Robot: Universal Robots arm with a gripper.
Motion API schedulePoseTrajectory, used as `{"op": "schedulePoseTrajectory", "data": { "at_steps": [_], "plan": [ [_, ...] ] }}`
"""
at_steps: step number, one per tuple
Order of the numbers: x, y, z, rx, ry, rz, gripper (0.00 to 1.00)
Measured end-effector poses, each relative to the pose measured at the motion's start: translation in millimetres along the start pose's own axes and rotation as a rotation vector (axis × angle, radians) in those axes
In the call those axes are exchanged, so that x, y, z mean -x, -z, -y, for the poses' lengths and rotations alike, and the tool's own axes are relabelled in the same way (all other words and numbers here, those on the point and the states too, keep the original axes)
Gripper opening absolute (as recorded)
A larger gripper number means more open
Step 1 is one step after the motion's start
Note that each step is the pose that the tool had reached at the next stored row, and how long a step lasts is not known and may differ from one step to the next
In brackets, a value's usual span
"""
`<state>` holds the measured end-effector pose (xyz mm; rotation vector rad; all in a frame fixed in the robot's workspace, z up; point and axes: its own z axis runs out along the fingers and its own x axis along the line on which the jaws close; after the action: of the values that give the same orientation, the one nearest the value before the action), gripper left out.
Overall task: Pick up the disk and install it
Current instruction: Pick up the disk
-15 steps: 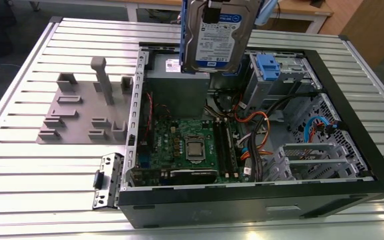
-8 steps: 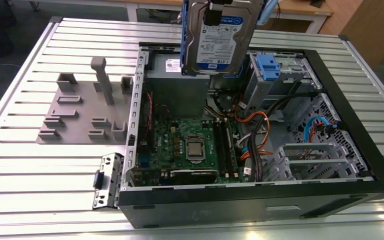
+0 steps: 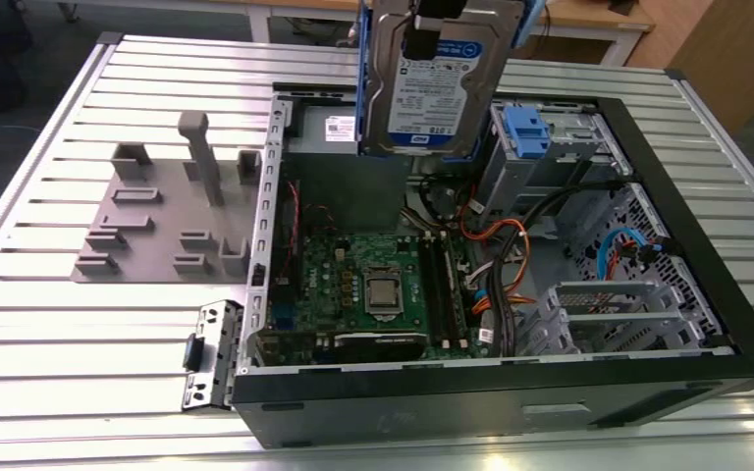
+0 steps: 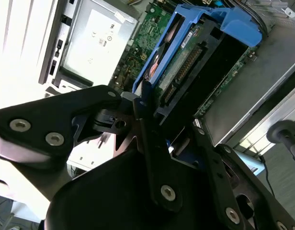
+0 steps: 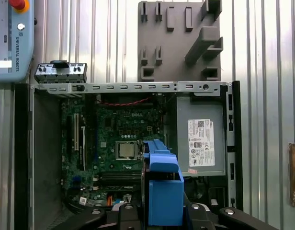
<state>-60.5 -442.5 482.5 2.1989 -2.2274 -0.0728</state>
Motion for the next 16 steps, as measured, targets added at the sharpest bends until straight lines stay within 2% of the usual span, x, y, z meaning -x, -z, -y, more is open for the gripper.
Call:
{"op": "schedulePoseTrajectory", "data": {
  "at_steps": [16],
  "plan": [
    [-17.8, 0.0, 1.3, 0.0000, 0.000, 0.0000, 0.36]
  ]
}}
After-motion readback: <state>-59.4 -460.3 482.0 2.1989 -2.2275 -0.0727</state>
